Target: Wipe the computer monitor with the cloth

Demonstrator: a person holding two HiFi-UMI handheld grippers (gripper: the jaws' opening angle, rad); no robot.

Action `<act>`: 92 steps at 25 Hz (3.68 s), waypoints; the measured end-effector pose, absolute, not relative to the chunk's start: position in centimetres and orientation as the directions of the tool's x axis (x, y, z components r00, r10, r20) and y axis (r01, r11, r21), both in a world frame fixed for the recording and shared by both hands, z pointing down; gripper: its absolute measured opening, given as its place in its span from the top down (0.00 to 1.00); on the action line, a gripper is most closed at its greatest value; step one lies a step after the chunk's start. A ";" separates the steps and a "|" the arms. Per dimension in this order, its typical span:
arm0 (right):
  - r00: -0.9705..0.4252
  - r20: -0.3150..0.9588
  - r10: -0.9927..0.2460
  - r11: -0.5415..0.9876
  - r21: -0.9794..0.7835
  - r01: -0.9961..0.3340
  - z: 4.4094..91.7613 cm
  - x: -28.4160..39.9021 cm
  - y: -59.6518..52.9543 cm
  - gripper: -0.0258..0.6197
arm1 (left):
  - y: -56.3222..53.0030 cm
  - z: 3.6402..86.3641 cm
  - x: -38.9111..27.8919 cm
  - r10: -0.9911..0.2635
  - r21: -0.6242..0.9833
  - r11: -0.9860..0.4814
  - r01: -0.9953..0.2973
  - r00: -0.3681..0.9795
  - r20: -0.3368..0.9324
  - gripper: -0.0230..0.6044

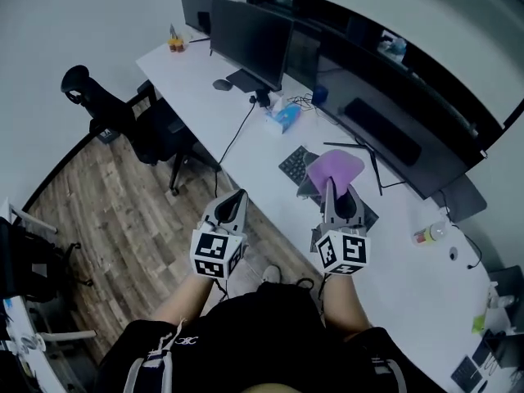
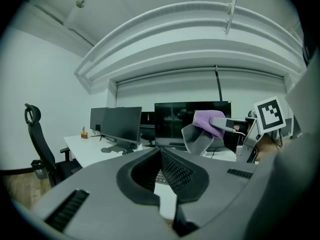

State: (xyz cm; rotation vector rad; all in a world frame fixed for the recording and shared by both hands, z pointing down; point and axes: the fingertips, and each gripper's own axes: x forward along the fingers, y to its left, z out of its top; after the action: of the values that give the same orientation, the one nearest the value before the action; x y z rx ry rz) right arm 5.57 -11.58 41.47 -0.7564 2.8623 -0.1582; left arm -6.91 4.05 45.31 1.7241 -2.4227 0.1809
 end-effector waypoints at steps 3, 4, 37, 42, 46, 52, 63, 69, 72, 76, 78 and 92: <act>-0.851 -0.122 -0.511 0.858 -0.143 -0.494 41.7 3.9 -13.7 0.82 | 1.5 45.3 -9.0 -0.932 -0.006 0.305 -0.952 -0.300 0.204 0.94; -0.849 -0.118 -0.515 0.855 -0.140 -0.499 41.6 3.5 -14.1 0.82 | 0.9 45.2 -9.5 -0.935 -0.004 0.298 -0.954 -0.293 0.202 0.94; -0.393 -0.138 -0.909 0.404 -0.061 -0.913 38.5 4.9 -25.6 0.82 | -25.3 42.8 -14.5 -0.940 0.058 -0.320 -0.946 0.325 0.101 0.94; -0.345 -0.160 -0.925 0.352 -0.016 -0.936 37.0 3.6 -25.9 0.82 | -26.8 42.5 -15.4 -0.914 0.057 -0.388 -0.920 0.392 0.101 0.94; -0.345 -0.192 -0.919 0.341 0.056 -0.939 34.4 2.1 -26.7 0.82 | -27.2 42.3 -16.6 -0.903 0.064 -0.413 -0.909 0.417 0.100 0.94; -0.389 -0.249 -0.887 0.347 0.197 -0.917 29.1 -0.9 -28.5 0.82 | -27.4 41.7 -19.8 -0.918 0.088 -0.383 -0.920 0.389 0.075 0.94; -0.546 -0.280 -0.790 0.402 0.436 -0.805 22.7 -10.3 -31.5 0.82 | -26.1 42.6 -25.6 -0.948 0.101 -0.295 -0.950 0.304 0.090 0.94; -0.611 -0.267 -0.745 0.441 0.490 -0.752 21.4 -16.2 -32.3 0.82 | -25.1 42.8 -29.0 -0.966 0.105 -0.234 -0.967 0.243 0.091 0.94; -0.644 -0.269 -0.716 0.455 0.521 -0.723 20.8 -19.1 -32.4 0.82 | -24.4 43.2 -31.2 -0.974 0.111 -0.194 -0.975 0.205 0.096 0.94; -0.685 -0.253 -0.684 0.472 0.563 -0.679 20.2 -22.8 -32.9 0.82 | -23.5 43.5 -33.5 -0.980 0.115 -0.160 -0.980 0.172 0.096 0.94; -0.697 -0.224 -0.681 0.475 0.589 -0.654 20.3 -24.5 -33.3 0.82 | -23.2 43.6 -34.4 -0.982 0.119 -0.151 -0.981 0.163 0.096 0.94; -0.587 0.038 -0.809 0.419 0.738 -0.529 25.6 -29.6 -40.6 0.82 | -22.8 44.3 -38.0 -0.981 0.135 -0.154 -0.979 0.168 0.099 0.94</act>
State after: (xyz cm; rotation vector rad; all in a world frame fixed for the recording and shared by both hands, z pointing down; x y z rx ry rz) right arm -29.55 -40.63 25.61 -1.4765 2.9580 1.2712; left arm -38.02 -22.81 44.31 2.2673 -1.9249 -0.0176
